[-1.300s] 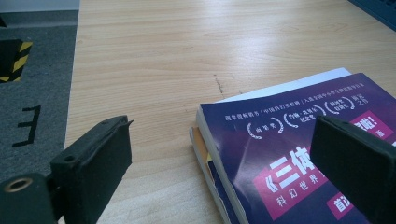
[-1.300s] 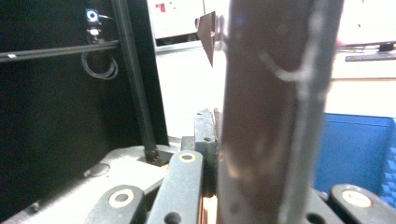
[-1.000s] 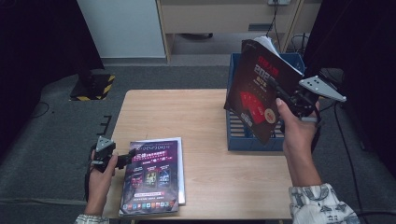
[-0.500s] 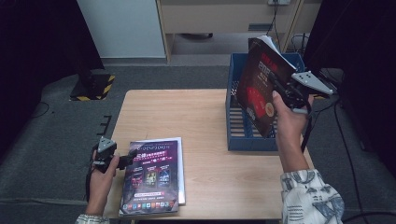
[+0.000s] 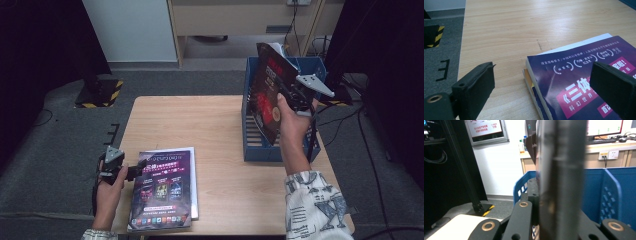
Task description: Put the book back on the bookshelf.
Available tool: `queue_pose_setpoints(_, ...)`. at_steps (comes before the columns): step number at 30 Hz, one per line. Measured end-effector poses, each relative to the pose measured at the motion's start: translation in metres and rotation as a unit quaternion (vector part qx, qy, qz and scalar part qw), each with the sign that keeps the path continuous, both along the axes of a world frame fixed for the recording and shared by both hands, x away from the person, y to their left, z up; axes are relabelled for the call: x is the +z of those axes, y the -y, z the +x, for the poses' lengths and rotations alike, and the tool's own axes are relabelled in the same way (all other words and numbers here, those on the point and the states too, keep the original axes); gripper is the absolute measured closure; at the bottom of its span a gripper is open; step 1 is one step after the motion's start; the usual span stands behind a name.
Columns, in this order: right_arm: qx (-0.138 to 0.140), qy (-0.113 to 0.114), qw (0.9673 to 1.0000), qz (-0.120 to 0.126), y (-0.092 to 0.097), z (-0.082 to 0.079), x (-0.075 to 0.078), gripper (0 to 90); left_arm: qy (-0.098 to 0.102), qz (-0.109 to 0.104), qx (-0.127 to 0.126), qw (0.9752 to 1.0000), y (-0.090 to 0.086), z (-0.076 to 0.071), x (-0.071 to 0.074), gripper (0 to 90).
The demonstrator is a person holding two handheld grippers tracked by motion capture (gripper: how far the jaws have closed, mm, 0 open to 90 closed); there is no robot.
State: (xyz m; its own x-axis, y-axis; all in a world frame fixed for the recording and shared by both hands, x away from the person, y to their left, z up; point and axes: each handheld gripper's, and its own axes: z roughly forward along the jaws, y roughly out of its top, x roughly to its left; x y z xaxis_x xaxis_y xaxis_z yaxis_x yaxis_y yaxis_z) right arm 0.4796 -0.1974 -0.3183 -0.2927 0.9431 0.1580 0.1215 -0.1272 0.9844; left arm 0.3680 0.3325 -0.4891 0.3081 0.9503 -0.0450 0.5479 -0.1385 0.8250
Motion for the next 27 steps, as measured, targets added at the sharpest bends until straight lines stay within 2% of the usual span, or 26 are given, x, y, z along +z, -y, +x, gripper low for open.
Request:
queue_pose_setpoints(5, -0.001, 0.0, 1.0, 0.0, -0.007, 0.004, -0.004, 85.9, 0.002, 0.0, -0.005, 1.0, 0.001, 0.0, 0.0, 5.7)
queue_pose_setpoints(10, 0.004, -0.006, 0.9999, -0.013, -0.014, 0.012, -0.014, 86.1, 0.0, 0.0, -0.007, 1.0, 0.002, 0.0, 0.0, 5.6)
queue_pose_setpoints(18, 0.014, 0.012, 0.9997, -0.017, -0.018, 0.02, -0.022, 86.1, 0.0, 0.001, -0.007, 1.0, 0.003, 0.0, -0.001, 5.6)
queue_pose_setpoints(27, 0.02, 0.016, 0.9995, -0.02, -0.02, 0.016, -0.034, 86.1, -0.001, 0.003, -0.01, 0.9999, 0.003, 0.001, -0.001, 5.7)
